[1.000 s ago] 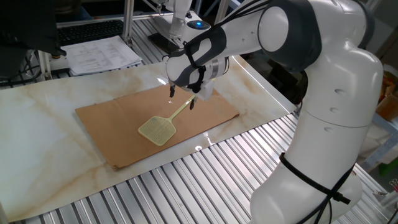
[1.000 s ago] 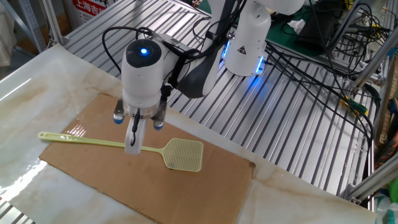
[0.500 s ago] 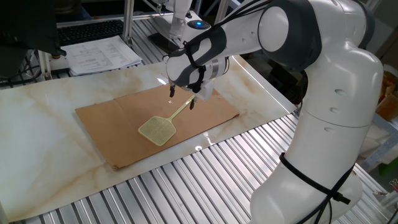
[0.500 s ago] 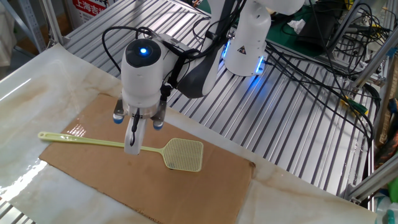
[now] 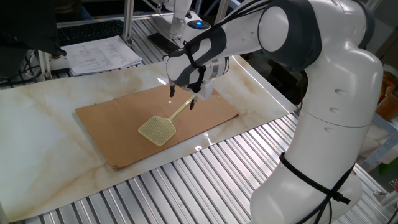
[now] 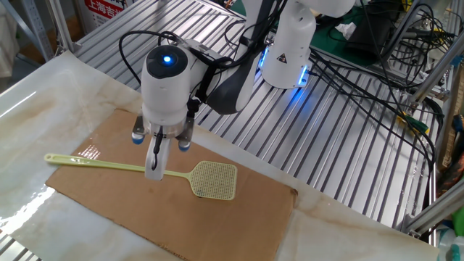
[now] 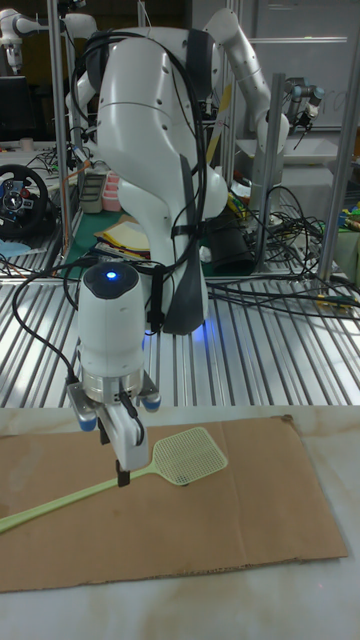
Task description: Swat with a flyswatter
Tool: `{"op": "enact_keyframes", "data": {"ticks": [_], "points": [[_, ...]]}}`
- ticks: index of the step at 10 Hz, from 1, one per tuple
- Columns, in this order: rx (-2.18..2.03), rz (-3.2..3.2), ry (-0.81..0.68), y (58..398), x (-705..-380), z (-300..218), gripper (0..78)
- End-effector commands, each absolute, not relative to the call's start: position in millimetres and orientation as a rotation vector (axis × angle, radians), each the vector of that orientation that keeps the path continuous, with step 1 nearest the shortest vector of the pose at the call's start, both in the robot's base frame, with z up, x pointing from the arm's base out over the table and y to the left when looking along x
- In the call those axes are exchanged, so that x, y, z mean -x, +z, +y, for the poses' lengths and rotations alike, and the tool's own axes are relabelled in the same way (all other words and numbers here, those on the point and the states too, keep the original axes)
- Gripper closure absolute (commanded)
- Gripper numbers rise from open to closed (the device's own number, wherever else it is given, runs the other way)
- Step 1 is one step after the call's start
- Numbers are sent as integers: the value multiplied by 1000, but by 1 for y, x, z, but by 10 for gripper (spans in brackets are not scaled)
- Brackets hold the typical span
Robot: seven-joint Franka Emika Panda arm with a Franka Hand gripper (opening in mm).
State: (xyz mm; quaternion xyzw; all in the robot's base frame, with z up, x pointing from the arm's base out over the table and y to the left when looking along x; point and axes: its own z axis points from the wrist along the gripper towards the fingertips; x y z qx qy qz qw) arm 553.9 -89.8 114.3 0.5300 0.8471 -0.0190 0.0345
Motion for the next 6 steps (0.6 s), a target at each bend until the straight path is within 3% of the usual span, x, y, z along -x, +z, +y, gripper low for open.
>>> {"op": "enact_keyframes", "data": {"ticks": [1, 6], "points": [[-1626, 2601, -58, 116, -555, -90, 1], [-1654, 2610, -16, 116, -555, -90, 1]]}}
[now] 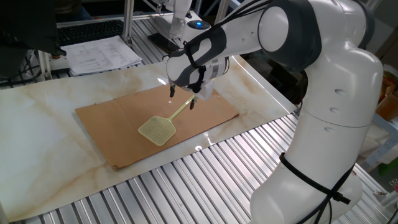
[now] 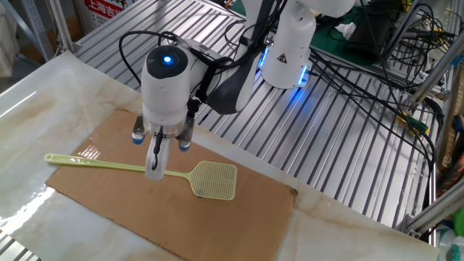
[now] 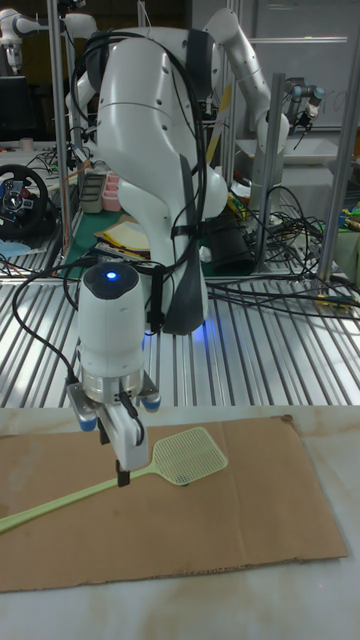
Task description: Swat with a flyswatter
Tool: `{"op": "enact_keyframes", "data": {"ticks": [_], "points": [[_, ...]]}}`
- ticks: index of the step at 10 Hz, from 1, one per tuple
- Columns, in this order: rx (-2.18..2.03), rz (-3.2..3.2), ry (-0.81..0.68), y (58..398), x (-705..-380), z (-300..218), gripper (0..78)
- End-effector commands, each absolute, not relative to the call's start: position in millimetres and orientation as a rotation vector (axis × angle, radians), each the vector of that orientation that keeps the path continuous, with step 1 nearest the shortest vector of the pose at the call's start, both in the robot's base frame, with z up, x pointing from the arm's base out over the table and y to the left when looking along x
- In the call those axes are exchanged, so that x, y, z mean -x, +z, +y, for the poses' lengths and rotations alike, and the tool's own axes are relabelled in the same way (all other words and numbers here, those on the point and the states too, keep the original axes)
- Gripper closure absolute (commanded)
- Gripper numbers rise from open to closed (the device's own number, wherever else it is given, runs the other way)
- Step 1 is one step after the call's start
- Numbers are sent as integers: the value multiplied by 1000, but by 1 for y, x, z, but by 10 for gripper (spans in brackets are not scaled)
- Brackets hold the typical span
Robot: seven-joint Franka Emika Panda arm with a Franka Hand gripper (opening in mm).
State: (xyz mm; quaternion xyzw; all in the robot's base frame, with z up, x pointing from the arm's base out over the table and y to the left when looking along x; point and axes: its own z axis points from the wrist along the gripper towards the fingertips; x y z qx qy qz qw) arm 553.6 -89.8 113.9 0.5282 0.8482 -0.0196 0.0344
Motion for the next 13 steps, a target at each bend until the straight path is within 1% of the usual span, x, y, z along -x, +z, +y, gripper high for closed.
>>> {"op": "enact_keyframes", "data": {"ticks": [1, 2, 13], "points": [[-1661, 2605, -17, 116, -555, -90, 1], [-1670, 2591, -25, 116, -555, -90, 750], [-1670, 2591, -25, 116, -555, -90, 750]]}}
